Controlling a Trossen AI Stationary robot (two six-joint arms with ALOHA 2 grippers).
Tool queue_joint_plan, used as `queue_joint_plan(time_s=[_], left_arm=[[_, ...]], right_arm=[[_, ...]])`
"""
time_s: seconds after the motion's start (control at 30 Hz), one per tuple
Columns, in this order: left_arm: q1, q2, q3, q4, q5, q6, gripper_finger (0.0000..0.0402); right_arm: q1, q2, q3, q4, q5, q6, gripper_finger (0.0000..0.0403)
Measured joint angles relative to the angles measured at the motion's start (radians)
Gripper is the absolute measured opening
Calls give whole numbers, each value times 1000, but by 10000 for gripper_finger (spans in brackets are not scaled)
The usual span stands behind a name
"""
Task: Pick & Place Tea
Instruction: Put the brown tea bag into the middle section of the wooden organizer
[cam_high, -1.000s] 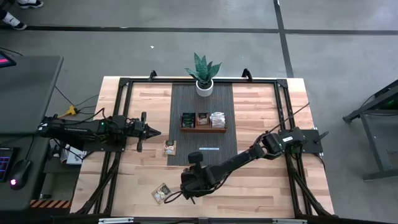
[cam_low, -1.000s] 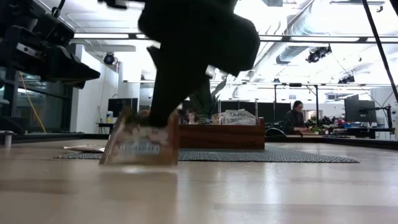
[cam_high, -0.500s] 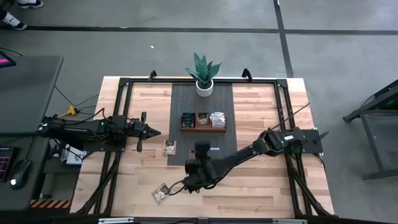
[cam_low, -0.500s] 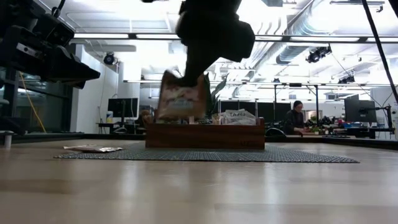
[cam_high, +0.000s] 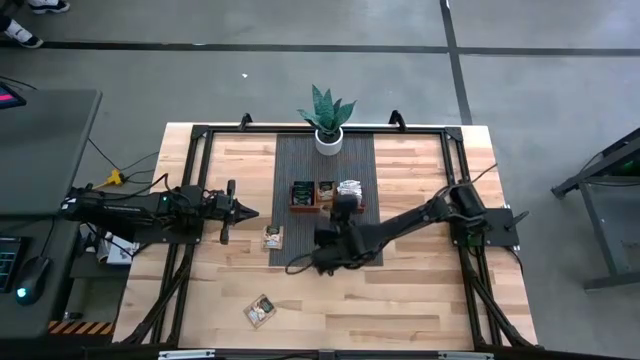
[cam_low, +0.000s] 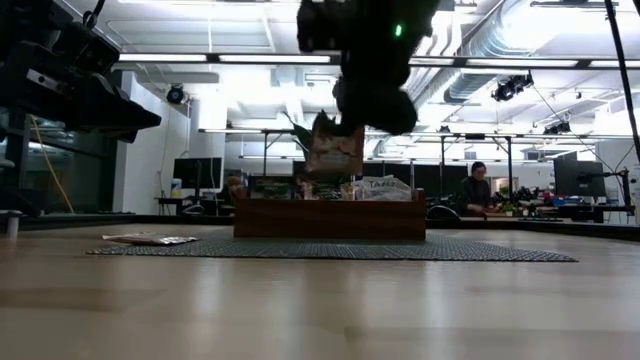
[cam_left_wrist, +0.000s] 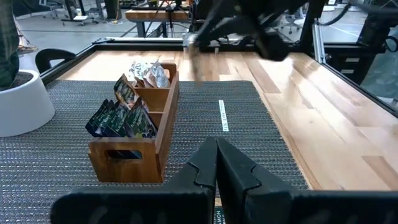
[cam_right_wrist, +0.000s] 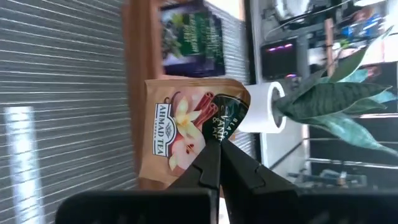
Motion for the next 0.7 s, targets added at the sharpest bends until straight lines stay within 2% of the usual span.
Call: queue_joint_plan(time_s=[0.33, 0.57, 0.7], left_arm=[[0, 0, 0, 0, 0, 0, 1], [0, 0, 0, 0, 0, 0, 1], [0, 0, 0, 0, 0, 0, 1]], right_arm=[[-101, -15, -149, 310, 42, -307, 0], [-164, -15, -162, 349, 57, -411, 0], [-190, -15, -162, 350, 28, -428, 0]])
